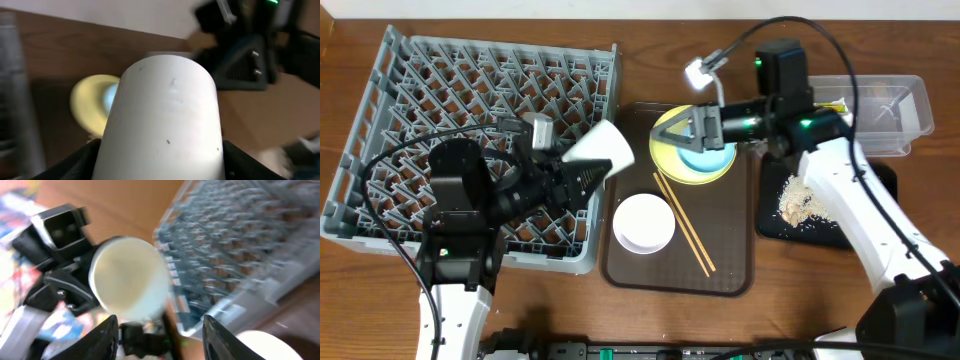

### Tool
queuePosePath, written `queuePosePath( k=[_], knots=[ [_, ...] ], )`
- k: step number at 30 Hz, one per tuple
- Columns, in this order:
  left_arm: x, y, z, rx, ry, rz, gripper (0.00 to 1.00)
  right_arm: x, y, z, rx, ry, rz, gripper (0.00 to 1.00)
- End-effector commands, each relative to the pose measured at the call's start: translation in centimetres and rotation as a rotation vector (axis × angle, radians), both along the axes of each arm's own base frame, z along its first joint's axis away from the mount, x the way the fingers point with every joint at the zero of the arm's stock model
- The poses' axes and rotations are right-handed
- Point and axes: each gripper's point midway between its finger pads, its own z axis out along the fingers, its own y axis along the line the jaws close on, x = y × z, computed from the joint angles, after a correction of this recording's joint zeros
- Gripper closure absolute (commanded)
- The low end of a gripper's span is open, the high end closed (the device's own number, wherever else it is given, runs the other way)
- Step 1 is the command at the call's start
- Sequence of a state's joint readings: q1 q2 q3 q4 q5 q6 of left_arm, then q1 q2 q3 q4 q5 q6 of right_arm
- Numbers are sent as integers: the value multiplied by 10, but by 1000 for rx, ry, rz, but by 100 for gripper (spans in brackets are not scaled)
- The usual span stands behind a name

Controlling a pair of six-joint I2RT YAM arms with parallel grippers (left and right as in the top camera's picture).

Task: Sort waste into correct bins and load items into the dishwasher

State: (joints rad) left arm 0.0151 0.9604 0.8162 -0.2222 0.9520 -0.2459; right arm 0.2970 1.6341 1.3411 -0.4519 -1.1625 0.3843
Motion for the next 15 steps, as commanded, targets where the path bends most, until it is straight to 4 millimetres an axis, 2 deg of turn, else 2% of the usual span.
queuePosePath(
  k=[1, 4, 8, 13, 15],
  knots=[
    [22, 35, -18, 118, 26, 213, 39, 26, -24, -35, -196, -56, -152, 54],
    [25, 63, -39, 196, 116, 359, 39, 28, -42, -58, -339, -60, -197, 55],
    [20, 102, -54, 297, 227, 535, 39, 27, -69, -71, -504, -63, -244, 55],
    [0, 152, -58, 428, 353, 745, 40, 28, -111, -64, -764, -92, -316, 52],
    [-10, 170, -68, 478, 415, 814, 40, 25, -123, -55, -832, -88, -336, 52]
  ],
)
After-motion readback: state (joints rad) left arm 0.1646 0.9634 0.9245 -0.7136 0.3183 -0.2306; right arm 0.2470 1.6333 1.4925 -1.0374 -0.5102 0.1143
